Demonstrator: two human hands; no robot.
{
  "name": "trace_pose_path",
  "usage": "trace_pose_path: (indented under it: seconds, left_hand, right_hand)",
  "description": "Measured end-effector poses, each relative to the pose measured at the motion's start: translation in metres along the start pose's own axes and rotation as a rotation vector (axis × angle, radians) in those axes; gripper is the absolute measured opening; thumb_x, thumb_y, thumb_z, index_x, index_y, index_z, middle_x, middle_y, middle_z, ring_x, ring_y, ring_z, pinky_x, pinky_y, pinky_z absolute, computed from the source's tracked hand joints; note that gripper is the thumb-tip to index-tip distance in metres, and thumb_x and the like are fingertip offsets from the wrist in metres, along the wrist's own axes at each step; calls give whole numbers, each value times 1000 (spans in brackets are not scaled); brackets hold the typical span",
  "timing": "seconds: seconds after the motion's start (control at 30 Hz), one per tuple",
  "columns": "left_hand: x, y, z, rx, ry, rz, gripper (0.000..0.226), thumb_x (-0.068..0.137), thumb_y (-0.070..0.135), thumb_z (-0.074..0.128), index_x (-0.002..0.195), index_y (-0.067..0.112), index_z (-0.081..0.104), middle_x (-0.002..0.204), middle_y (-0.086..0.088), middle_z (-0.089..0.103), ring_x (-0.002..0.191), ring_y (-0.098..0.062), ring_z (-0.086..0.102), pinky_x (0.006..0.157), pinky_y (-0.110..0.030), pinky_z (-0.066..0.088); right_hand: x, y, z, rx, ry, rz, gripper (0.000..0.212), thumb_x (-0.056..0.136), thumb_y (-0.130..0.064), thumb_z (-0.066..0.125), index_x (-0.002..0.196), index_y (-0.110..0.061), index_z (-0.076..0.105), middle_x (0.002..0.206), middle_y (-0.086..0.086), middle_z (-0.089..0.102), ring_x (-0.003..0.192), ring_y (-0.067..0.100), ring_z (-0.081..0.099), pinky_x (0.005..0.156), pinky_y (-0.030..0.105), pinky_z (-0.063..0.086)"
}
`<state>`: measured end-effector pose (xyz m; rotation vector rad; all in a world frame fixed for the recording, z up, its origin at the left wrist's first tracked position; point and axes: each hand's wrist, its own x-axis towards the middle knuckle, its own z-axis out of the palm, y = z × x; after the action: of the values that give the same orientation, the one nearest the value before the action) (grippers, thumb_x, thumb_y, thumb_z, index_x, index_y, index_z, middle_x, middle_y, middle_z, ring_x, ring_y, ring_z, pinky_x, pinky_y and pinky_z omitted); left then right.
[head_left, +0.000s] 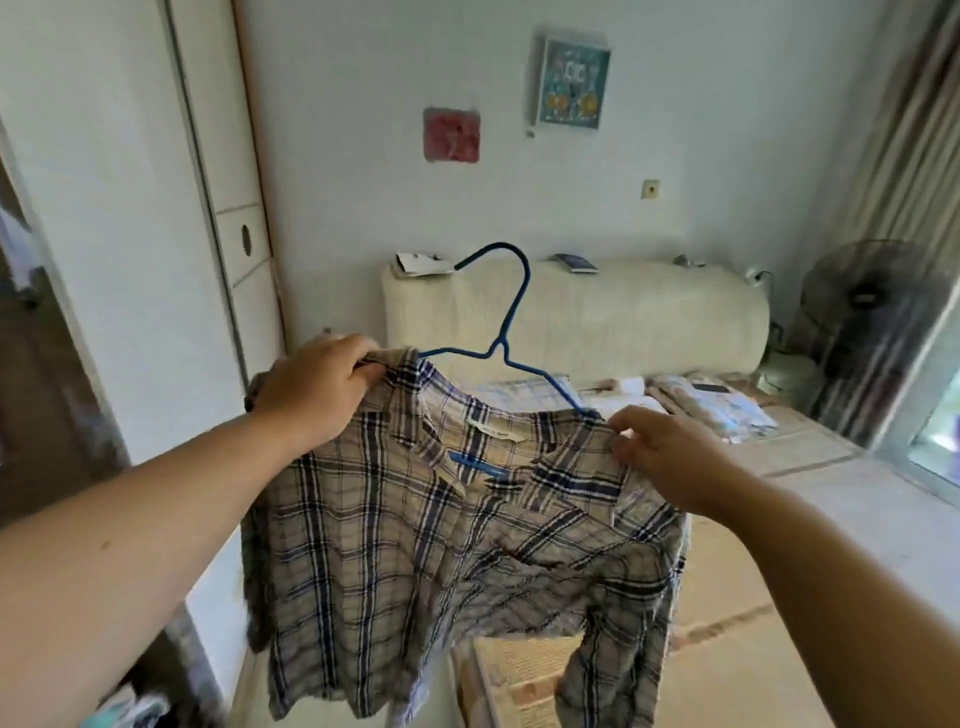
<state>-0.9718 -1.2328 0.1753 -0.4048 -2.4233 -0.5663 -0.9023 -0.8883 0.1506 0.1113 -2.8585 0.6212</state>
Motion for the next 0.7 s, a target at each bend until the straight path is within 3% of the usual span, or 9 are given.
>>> trace_pose_path:
  seconds: [0.13,0.3,0.4,0.47,0.57,0.7]
  left_hand:
    - [-32,68,28,-53,-95,54,21,93,34,55,107,21,64,99,-8,60,90,-29,55,61,-31,27]
    - [-81,155,66,-93,-241,137,21,93,35,54,106,22,63,101,-7,59,97,-31,56,69,-34,36]
    - [-106,206,90,-167,-377,203,17,93,32,54,99,18,62,91,-4,52,93,-30,54,70,-34,36]
    - [-118,238,104,-190,-458,240,14,94,32,52,94,20,59,91,-4,52,92,-28,52,71,-34,36]
    - [-134,289,124,-217,-541,308,10,94,33,51,90,25,56,94,-5,57,90,-25,50,71,-34,36]
    - [-151,343,151,-243,-642,355,20,95,36,49,105,23,62,102,-6,59,94,-27,52,77,-36,42]
  right_hand:
    - [-81,47,-15,51,-43,111,12,90,-26,56,89,-37,55,82,3,61,76,22,57,69,33,46]
    - [-195,97,-44,114,-153,273,6,93,-19,54,92,-25,57,70,-2,58,58,10,51,53,20,41]
    - [-259,123,-68,157,-232,390,7,92,-17,56,92,-23,59,65,-7,57,46,-4,52,42,7,37]
    - [-294,138,-83,201,-272,500,13,91,-18,57,88,-31,59,66,-7,59,47,-4,54,42,10,41]
    - [-340,161,-103,257,-317,666,12,92,-19,56,91,-30,60,69,-3,61,57,8,57,47,22,48]
    - [-388,189,-123,369,-327,832,16,93,-15,54,90,-28,62,58,-9,65,47,6,59,43,21,45]
